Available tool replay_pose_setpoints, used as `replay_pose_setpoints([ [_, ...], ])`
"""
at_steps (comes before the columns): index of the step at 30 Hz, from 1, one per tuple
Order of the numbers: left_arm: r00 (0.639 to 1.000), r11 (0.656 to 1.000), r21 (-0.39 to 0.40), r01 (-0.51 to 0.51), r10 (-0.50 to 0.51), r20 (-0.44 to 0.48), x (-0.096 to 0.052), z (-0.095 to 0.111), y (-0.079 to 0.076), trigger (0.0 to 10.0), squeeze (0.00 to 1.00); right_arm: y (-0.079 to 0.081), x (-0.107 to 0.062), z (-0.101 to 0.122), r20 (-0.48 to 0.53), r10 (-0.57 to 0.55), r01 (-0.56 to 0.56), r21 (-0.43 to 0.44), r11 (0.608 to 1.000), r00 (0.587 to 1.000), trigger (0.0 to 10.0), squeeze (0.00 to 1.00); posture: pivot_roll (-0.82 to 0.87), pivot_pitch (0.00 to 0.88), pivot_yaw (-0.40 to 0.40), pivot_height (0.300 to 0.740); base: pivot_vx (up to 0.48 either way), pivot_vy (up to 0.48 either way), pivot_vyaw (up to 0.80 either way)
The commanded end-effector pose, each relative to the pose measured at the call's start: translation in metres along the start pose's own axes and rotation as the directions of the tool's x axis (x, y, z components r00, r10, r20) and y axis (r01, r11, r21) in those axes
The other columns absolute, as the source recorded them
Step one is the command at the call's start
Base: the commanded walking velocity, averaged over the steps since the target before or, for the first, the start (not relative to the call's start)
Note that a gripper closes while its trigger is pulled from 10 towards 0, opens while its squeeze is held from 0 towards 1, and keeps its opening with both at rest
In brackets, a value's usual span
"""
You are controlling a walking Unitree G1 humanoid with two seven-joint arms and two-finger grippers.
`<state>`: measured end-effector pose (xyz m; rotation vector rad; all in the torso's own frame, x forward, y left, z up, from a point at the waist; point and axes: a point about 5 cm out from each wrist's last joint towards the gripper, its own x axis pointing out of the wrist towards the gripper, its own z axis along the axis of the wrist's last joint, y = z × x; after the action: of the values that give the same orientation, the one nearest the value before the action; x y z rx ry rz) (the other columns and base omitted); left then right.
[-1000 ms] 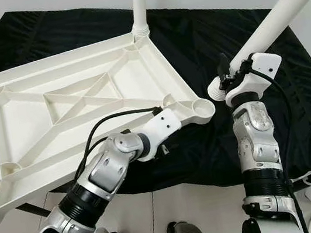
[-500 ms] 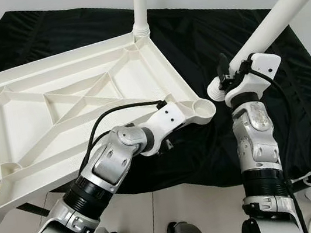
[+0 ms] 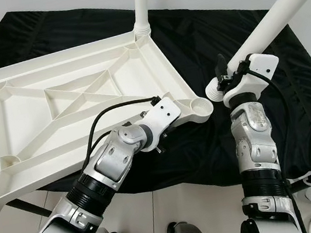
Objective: Building children table
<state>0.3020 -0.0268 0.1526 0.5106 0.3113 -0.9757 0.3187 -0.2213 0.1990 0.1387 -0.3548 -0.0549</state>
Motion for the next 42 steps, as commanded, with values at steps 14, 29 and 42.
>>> replay_pose_setpoints([
  [14,0.999,0.998,0.056,0.008,-0.006,-0.031,-0.001,-0.013,0.0,10.0,0.0,0.017,-0.001,-0.005,-0.074,0.192,-0.193,0.004,0.981,0.979,10.0,0.0,-0.01,0.09,-0.065,0.74,0.0,0.0,0.0],
  [29,1.0,0.997,0.077,0.01,-0.009,-0.013,0.0,-0.009,0.001,10.0,0.0,-0.006,0.0,-0.003,-0.205,0.445,-0.452,0.01,0.892,0.872,10.0,0.0,-0.02,0.096,-0.069,0.74,0.0,0.0,0.0],
  [42,1.0,0.997,0.077,0.003,-0.002,-0.01,-0.001,-0.009,0.002,10.0,0.0,-0.021,0.001,-0.003,-0.225,0.51,-0.504,0.09,0.859,0.83,10.0,0.0,-0.01,0.099,-0.072,0.74,0.0,0.0,0.0],
])
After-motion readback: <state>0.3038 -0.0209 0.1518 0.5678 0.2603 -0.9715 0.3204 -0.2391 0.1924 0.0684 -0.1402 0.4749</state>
